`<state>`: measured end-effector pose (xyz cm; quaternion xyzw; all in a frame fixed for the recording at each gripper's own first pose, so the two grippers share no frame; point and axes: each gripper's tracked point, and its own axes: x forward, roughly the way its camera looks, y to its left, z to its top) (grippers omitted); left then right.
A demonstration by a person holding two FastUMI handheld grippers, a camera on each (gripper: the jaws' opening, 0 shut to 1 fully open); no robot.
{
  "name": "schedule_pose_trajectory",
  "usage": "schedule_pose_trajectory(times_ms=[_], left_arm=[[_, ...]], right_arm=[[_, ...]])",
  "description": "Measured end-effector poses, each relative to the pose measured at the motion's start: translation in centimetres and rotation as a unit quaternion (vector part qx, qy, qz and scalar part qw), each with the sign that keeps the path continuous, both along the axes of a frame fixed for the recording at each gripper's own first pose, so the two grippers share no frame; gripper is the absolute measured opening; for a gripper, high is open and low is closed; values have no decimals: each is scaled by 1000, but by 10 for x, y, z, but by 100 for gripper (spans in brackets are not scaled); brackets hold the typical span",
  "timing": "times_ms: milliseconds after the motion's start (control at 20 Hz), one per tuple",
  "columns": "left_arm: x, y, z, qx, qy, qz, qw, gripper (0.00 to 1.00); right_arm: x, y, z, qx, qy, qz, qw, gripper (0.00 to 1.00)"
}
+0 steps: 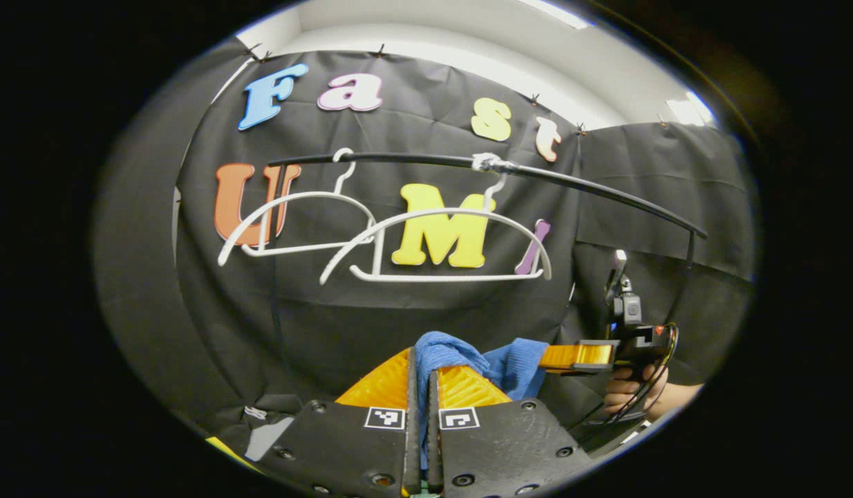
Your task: Grasp the clothes on the hanger with both hands and then place them into the laundry hamper below.
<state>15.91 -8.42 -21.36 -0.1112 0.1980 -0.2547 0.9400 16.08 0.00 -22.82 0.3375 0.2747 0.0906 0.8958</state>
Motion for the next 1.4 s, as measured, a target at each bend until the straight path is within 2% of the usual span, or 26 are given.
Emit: schedule_pose_trajectory(times_ms=[200,350,450,700,900,1300,1400], left_arm=[[-5,-14,17,-11,-18,-19,1000,4],[-5,-12,13,-2,-20,-21,1000,4],[-3,-11,6,-4,-13,-22,1000,4],[-4,-3,-59,14,50,-8,999,4],[-7,0,-115,27,102,4,994,4],[-27,-14,-223,18,212,4,977,4],[-30,-17,-230,19,240,9,971,4]], right_arm=[[7,44,16,11,-11,49,999,18],[12,60,17,18,-12,69,997,18],[11,63,2,16,-7,72,997,18],[11,50,-76,30,75,45,996,17],[9,39,-136,15,133,30,991,18],[12,33,-232,-7,222,22,975,18],[8,20,-259,-24,244,17,969,18]])
